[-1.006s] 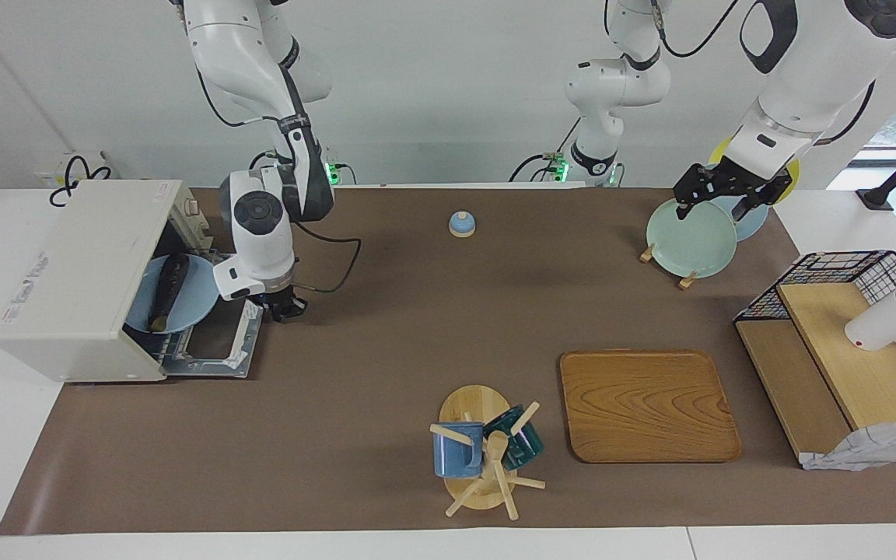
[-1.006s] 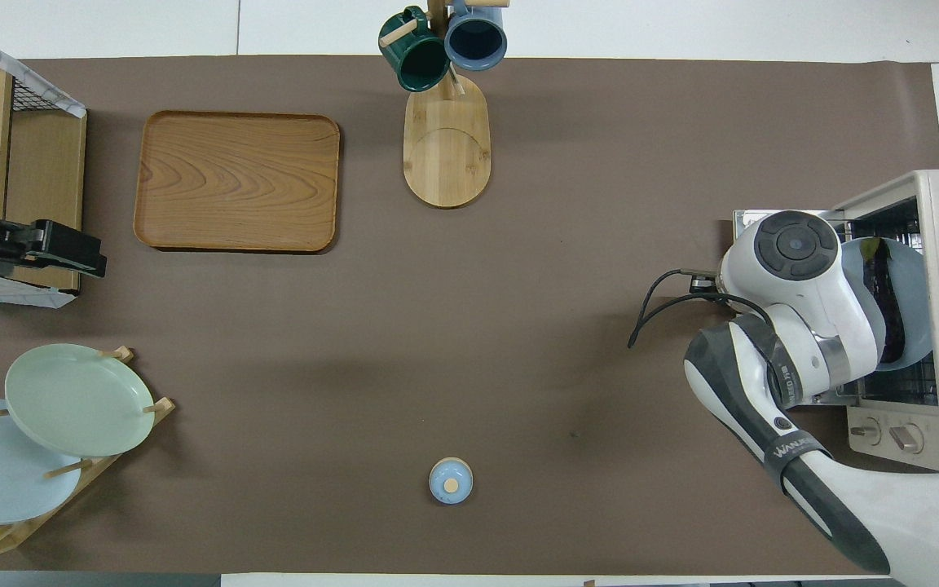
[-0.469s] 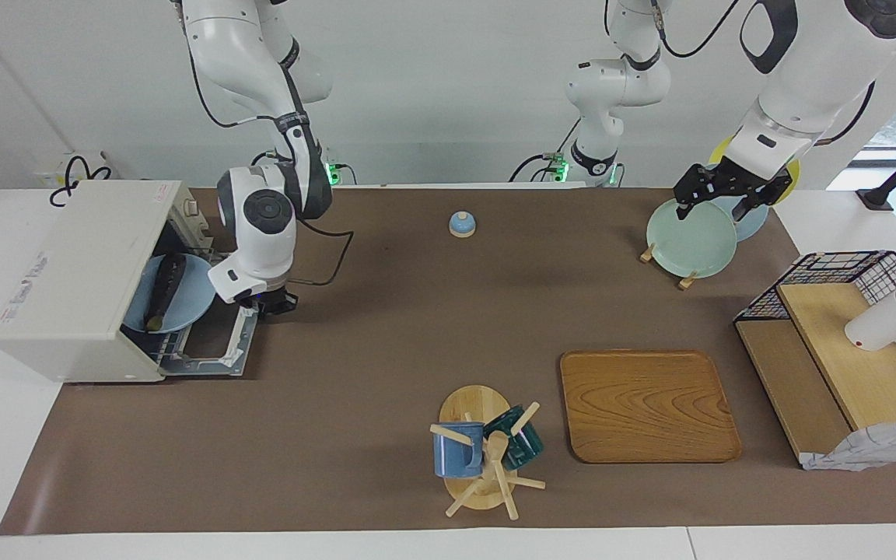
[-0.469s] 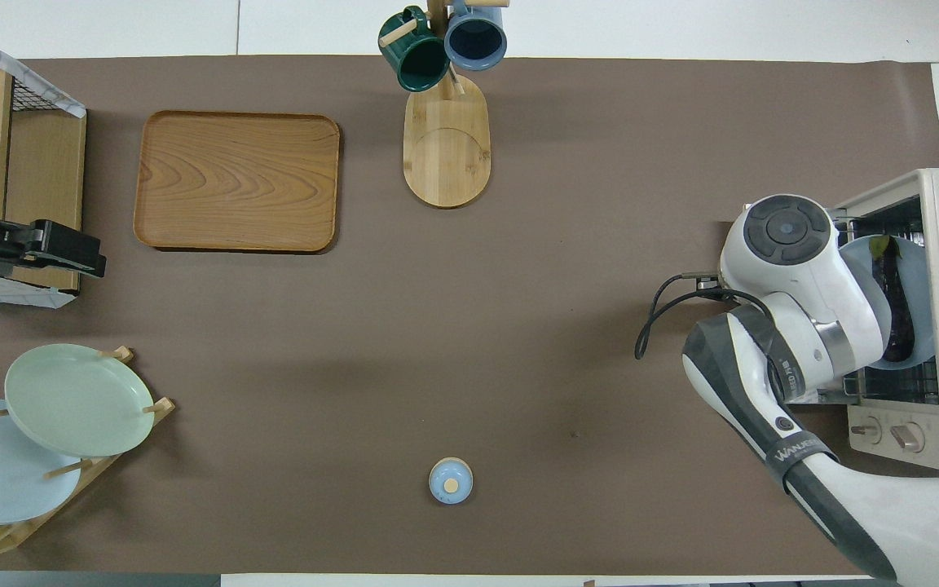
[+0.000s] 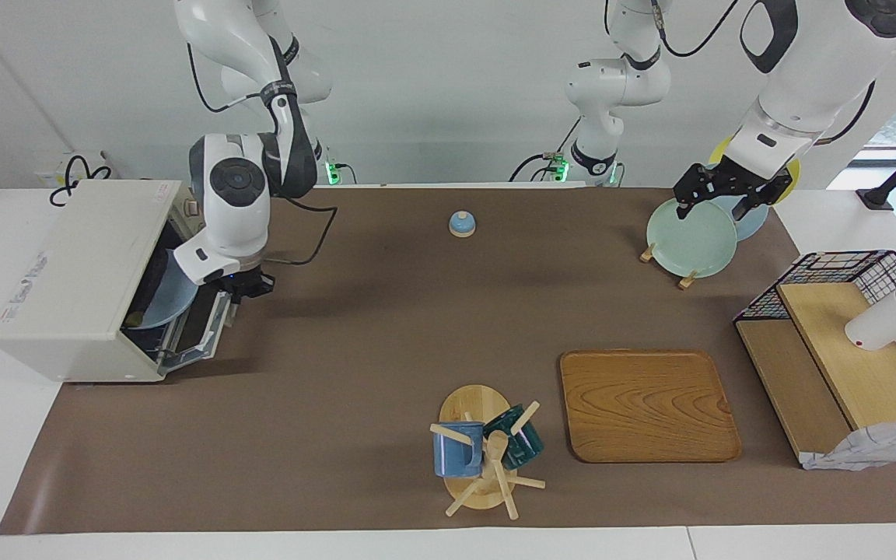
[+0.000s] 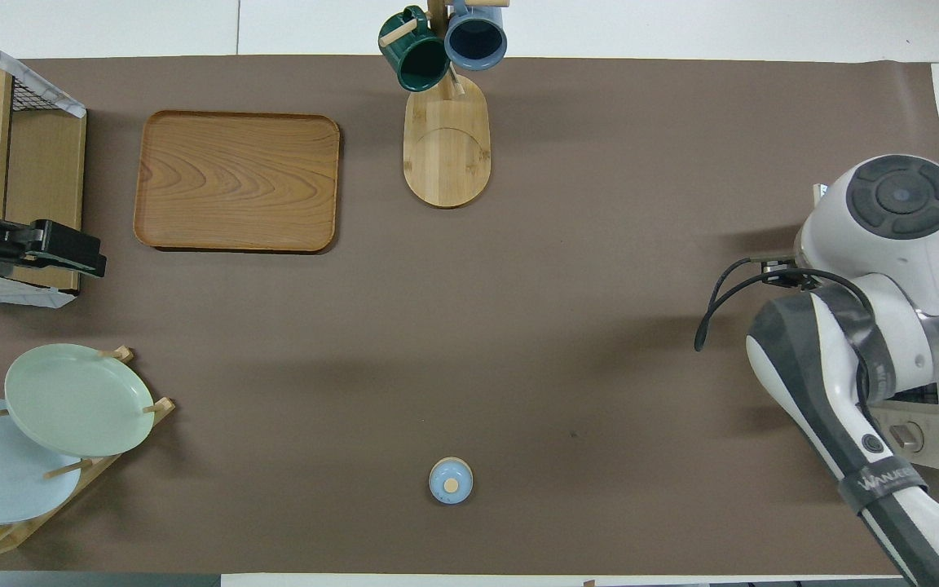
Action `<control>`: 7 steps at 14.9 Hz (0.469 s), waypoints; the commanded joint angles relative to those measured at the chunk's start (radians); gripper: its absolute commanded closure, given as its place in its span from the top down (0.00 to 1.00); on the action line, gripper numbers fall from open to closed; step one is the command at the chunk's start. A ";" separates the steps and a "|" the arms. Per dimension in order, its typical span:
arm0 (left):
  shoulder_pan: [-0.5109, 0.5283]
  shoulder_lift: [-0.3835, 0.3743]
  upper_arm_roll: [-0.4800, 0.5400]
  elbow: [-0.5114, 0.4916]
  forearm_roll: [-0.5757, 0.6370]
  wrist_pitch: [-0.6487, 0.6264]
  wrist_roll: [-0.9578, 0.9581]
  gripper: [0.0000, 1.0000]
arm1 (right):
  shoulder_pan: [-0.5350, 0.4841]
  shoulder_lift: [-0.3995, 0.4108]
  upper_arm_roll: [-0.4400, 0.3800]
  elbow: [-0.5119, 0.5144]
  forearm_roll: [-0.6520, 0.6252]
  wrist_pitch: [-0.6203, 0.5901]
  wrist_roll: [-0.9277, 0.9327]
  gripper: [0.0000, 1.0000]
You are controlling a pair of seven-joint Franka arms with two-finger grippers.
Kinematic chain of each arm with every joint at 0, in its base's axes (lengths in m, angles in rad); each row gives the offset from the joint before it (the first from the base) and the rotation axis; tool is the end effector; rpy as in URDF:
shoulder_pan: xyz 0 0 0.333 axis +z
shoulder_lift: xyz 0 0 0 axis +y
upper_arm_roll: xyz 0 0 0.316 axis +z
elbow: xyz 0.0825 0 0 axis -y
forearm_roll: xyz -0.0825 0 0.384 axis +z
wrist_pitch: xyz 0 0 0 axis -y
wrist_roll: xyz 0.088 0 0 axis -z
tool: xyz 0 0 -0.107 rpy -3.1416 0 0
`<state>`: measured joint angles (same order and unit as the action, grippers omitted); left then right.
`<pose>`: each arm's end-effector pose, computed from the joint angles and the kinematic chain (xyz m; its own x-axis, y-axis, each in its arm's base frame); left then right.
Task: Put eggplant into oven
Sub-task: 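Push the oven door closed with the right gripper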
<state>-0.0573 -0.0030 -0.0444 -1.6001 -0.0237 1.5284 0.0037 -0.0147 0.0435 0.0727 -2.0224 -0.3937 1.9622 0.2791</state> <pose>0.5449 -0.0583 0.6089 0.9920 -0.1060 -0.0685 -0.1045 -0.9942 0.0238 0.5526 0.0067 0.4241 0.9979 -0.0560 -0.0315 -0.0411 -0.9331 0.3571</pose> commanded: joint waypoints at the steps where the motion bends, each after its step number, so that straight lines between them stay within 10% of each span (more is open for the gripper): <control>1: 0.007 -0.012 -0.005 -0.008 0.018 -0.013 -0.002 1.00 | -0.050 0.030 -0.028 0.017 -0.027 0.040 -0.078 0.00; 7: 0.007 -0.012 -0.005 -0.008 0.018 -0.013 -0.002 1.00 | -0.140 -0.001 -0.028 0.027 0.136 0.020 -0.218 0.00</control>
<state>-0.0573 -0.0030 -0.0444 -1.6001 -0.0237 1.5284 0.0037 -0.1085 0.0039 0.0525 -1.9959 -0.3179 1.9489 0.1216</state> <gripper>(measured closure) 0.000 0.991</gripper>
